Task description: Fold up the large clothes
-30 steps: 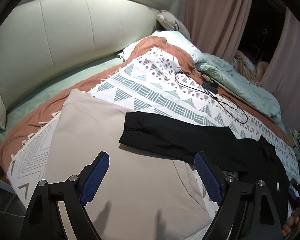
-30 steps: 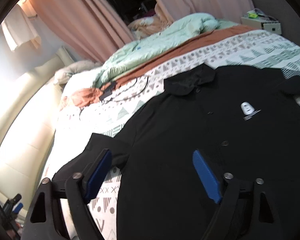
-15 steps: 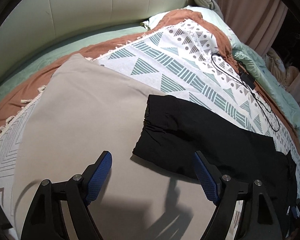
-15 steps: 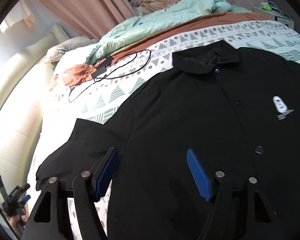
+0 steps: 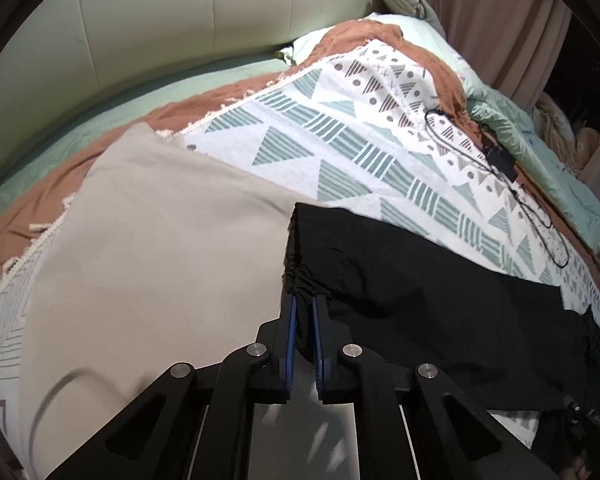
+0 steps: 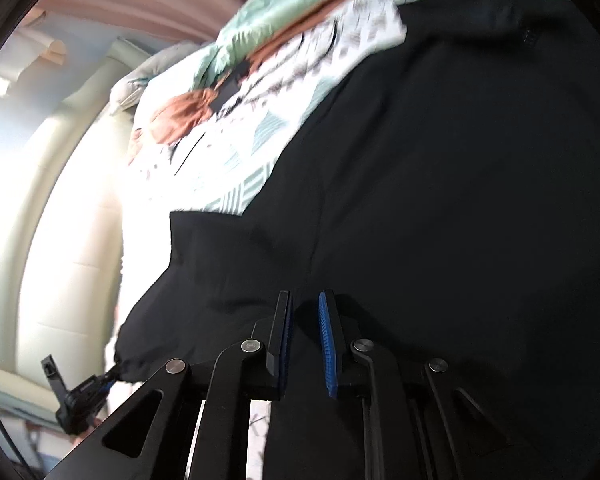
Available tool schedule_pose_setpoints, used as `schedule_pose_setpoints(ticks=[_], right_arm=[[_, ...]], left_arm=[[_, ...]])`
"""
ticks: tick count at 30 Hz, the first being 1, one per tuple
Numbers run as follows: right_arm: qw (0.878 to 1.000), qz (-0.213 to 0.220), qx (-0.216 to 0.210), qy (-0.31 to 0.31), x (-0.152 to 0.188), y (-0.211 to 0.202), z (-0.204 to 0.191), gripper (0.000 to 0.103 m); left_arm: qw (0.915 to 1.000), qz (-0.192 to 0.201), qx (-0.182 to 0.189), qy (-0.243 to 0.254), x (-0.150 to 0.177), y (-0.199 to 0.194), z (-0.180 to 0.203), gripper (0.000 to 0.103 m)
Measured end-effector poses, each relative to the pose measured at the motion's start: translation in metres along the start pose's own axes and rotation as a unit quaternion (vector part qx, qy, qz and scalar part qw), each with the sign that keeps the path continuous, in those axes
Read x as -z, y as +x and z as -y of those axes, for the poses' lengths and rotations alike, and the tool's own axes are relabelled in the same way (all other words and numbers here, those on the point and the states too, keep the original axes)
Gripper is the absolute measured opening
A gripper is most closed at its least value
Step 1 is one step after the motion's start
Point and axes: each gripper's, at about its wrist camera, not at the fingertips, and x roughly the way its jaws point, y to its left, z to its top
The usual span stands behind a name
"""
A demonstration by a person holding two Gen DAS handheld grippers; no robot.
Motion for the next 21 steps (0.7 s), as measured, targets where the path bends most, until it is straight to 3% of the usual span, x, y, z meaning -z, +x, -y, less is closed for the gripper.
schedule_pose_setpoints(ticks=[5,7,9,16,21], right_arm=[[1.0,-0.008,-0.013,0.026,0.003,-0.008,0.007,0.015],[1.0,0.001,-0.015,0.025,0.005,-0.021,0.006,0.022],[1.0,0.011,-0.015,0.024,0.008,-0.037,0.007,0.041],[0.999,0.045,-0.005,0.017,0.026,-0.105,0.019,0.043],[0.995,0.097,0.011,0.023,0.038,-0.166,0.043,0.043]], left_arm=[[0.9982,0.042,0.037,0.019,-0.019,-0.054,0.029,0.005],[0.9962,0.06,0.054,0.033,-0.025,-0.08,0.047,0.005],[0.994,0.073,0.069,0.045,-0.029,-0.103,0.066,0.004],[0.9808,0.111,0.129,0.096,-0.029,-0.181,0.149,0.004],[0.9679,0.126,0.166,0.141,-0.018,-0.229,0.215,0.004]])
